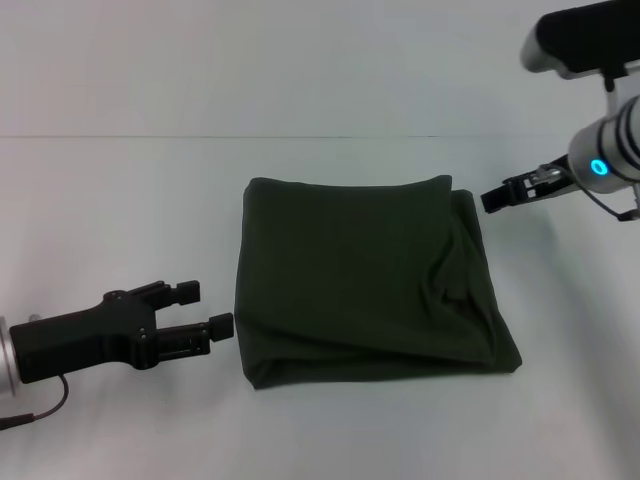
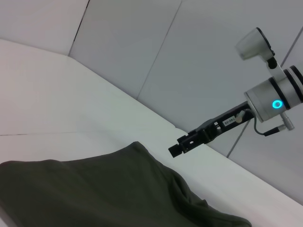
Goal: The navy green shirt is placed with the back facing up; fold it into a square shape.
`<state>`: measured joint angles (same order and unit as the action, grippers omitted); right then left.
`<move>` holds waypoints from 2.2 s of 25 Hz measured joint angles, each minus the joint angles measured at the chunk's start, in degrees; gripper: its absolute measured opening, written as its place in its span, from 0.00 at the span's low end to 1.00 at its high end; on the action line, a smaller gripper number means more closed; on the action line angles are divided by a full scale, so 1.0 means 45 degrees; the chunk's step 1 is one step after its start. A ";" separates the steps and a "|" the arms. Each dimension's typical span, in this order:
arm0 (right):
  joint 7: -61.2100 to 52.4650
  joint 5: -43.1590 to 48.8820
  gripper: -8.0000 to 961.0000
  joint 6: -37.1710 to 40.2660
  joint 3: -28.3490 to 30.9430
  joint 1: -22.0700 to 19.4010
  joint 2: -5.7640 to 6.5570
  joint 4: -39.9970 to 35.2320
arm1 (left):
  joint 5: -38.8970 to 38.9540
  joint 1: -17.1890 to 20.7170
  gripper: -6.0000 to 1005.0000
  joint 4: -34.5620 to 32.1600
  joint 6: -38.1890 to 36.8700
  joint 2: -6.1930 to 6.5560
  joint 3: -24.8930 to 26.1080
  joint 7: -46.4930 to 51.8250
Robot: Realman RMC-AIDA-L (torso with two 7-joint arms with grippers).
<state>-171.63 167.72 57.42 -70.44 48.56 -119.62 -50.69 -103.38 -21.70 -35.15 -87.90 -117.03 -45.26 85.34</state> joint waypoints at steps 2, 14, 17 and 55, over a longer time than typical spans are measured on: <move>0.0279 -0.0333 0.95 0.0100 0.0342 -0.0299 -0.0026 -0.0426 | 0.0004 -0.0010 0.90 0.0000 -0.0012 0.0023 0.0001 0.0072; 0.0717 -0.2573 0.95 0.2953 -0.0276 0.0066 -0.0132 -0.1305 | -0.0015 -0.0079 0.90 0.0000 -0.0040 0.0091 0.0000 0.0310; 0.0217 -0.2552 0.95 0.3055 -0.0817 0.0100 -0.0135 -0.1285 | 0.0000 -0.0036 0.90 0.0000 -0.0039 0.0091 0.0000 0.0326; -0.0160 -0.2341 0.95 0.2532 -0.1757 0.0426 -0.0106 0.0275 | 0.0002 0.0080 0.90 0.0000 -0.0230 0.0051 0.0020 0.0331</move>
<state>-172.35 157.19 68.81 -78.34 50.48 -120.10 -49.46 -103.37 -21.34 -35.15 -88.93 -116.80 -45.17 86.84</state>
